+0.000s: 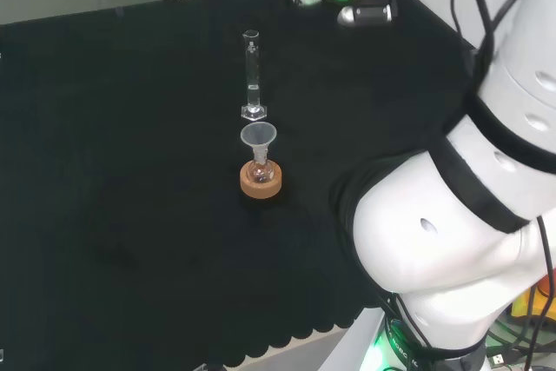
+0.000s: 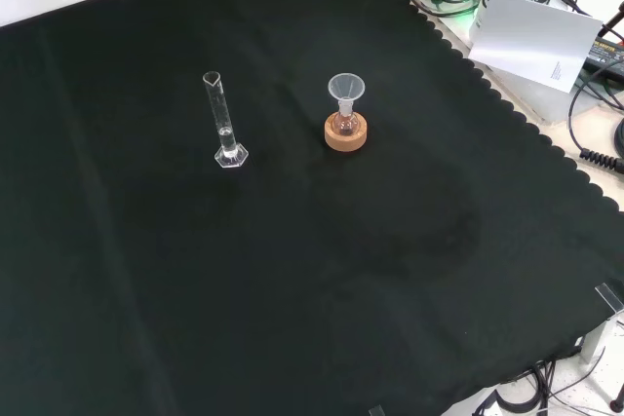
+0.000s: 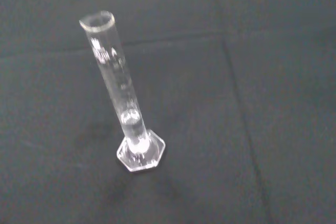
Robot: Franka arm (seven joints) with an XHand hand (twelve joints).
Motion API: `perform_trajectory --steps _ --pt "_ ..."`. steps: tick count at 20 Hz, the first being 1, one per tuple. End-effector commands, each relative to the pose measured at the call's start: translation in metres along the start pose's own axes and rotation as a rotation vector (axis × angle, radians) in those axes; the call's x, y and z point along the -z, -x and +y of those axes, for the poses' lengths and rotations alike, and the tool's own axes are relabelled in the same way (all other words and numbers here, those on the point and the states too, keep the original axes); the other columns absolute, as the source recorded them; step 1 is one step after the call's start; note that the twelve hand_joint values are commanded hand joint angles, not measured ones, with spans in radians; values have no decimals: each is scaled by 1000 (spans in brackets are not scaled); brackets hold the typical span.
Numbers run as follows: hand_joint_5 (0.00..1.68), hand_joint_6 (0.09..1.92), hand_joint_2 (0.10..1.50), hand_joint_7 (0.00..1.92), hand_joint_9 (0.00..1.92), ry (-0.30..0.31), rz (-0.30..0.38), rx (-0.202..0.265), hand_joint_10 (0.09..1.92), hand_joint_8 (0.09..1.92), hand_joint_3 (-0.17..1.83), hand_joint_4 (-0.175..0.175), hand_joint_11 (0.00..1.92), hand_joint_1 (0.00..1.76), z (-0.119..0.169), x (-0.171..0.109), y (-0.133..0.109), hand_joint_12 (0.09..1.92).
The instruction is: Pick up the graduated cylinder.
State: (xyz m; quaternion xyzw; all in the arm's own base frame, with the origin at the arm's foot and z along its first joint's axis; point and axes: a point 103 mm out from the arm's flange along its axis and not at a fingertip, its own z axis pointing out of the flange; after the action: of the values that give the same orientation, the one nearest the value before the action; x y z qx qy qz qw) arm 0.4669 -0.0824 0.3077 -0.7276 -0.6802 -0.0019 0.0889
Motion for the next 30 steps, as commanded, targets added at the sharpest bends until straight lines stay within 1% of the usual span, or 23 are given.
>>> perform_trajectory --steps 1,7,11,13,16,19,20,22,25,26,30 --pt "261 87 1004 40 249 24 76 81 663 532 300 -40 135 499 70 -43 10 1369" --pt "218 87 975 32 247 0 120 111 663 539 305 -35 137 519 83 -78 4 1370" --pt "233 87 955 65 271 -23 155 113 669 560 310 -38 148 540 85 -101 4 1371" --pt "248 87 950 76 279 -34 164 122 671 566 313 -41 150 544 87 -109 5 1371" --pt "260 87 944 85 287 -21 187 144 671 573 319 -42 153 547 86 -116 7 1370" --pt "315 87 927 116 318 5 241 162 674 591 326 -48 156 567 83 -125 10 1370" --pt "343 87 913 138 338 9 268 175 665 602 337 -50 160 585 81 -129 12 1368" --pt "374 87 890 171 367 21 302 200 654 620 352 -53 165 622 79 -136 14 1367" --pt "390 87 853 197 401 27 340 224 643 632 373 -53 175 682 79 -145 15 1364" --pt "391 87 841 202 410 26 363 231 636 635 388 -53 180 695 79 -148 15 1363" --pt "391 87 807 221 429 11 421 260 621 638 433 -52 211 730 82 -159 11 1349"
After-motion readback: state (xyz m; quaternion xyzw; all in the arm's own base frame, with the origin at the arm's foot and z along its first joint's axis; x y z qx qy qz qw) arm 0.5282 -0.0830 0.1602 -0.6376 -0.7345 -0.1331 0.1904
